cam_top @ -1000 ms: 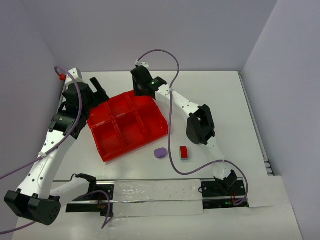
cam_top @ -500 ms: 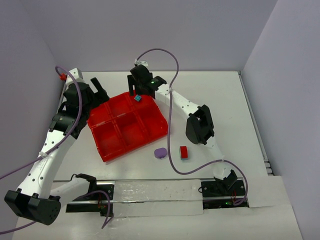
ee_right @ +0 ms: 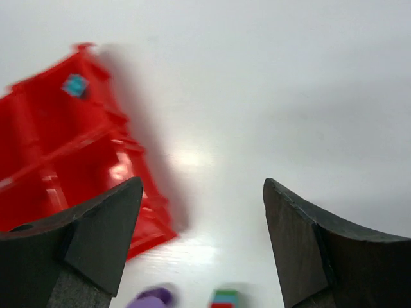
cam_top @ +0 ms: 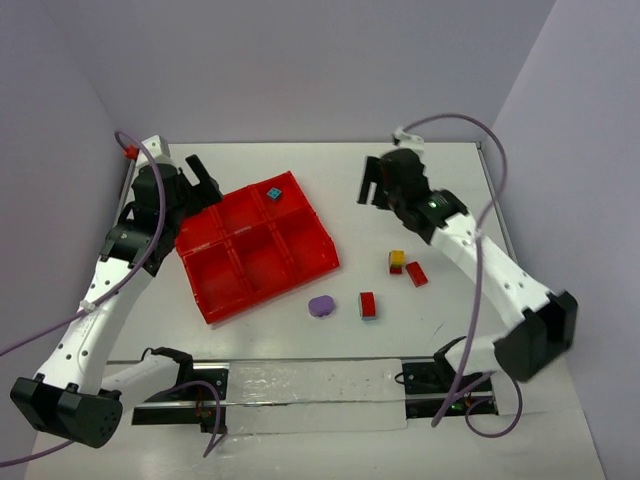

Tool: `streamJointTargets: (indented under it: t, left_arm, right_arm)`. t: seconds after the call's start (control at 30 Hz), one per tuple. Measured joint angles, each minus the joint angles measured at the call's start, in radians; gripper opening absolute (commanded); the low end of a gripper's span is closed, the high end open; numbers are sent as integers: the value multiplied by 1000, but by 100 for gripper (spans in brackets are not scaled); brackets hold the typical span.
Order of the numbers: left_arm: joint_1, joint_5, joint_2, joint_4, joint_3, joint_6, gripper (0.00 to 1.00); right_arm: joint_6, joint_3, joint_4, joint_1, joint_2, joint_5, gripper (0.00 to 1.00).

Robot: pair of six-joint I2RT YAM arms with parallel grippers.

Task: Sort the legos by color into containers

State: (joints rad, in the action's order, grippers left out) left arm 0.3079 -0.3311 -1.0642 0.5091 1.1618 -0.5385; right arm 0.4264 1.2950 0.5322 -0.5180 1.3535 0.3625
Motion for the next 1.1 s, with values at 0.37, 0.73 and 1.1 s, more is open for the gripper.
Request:
streamJointTargets:
  t: [0.37, 0.73, 1.1]
  left_arm:
    - [0, 52, -44, -37, -1, 0, 99]
    - [1, 61, -47, -43, -6, 0, 99]
    - [1, 75, -47, -48, -11, -1, 99]
  right_arm:
    - [88, -461, 58, 157, -164, -45, 82]
    - [70, -474, -65, 177, -20, -113, 72]
    - [43, -483, -114, 178, 41, -132, 58]
